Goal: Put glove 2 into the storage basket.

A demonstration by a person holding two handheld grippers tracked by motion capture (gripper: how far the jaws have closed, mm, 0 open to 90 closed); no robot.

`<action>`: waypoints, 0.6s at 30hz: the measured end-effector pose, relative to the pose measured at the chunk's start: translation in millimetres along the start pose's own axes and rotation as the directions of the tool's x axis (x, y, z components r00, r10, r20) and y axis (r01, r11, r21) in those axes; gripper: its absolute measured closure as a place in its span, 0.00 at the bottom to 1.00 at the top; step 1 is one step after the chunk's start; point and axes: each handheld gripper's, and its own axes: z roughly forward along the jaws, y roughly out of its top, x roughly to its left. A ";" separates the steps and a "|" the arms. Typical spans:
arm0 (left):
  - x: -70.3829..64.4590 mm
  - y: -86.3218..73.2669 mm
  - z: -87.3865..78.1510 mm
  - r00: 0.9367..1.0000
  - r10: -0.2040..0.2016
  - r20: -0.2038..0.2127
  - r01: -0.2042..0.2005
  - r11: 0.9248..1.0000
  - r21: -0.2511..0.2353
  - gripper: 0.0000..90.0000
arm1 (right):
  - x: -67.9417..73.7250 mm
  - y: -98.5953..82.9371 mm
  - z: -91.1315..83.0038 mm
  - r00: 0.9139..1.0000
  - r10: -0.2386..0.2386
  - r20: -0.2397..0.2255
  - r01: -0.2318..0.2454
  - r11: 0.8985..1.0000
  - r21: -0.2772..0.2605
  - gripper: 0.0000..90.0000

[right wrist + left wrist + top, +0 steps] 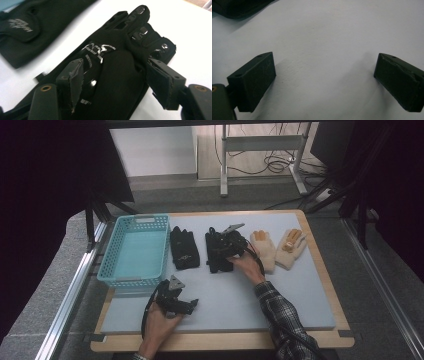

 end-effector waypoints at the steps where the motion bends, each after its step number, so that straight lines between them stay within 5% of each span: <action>1: 0.0 0.0 0.0 1.000 -0.001 0.000 0.001 1.000 0.000 0.05 | -0.4 0.6 2.8 1.000 0.001 0.001 -0.001 1.000 0.005 0.32; 4: 0.2 0.0 -0.2 1.000 0.002 0.001 -0.002 1.000 0.003 0.05 | 0.1 1.6 13.2 0.999 -0.030 0.012 0.030 0.999 0.033 0.33; 6: 0.2 0.0 -0.2 1.000 0.004 0.000 -0.004 1.000 0.003 0.05 | -2.1 2.8 14.5 1.000 0.004 -0.015 -0.004 0.999 0.044 0.45; 12: 0.2 0.0 -0.2 1.000 0.004 0.000 -0.004 1.000 0.004 0.05 | 0.5 4.7 10.2 0.999 0.048 0.000 -0.048 0.997 0.058 0.85; 18: 0.3 0.1 -0.4 1.000 0.004 0.000 -0.004 1.000 0.007 0.05 | 3.3 7.6 5.5 0.999 0.050 0.007 -0.050 0.996 0.071 0.90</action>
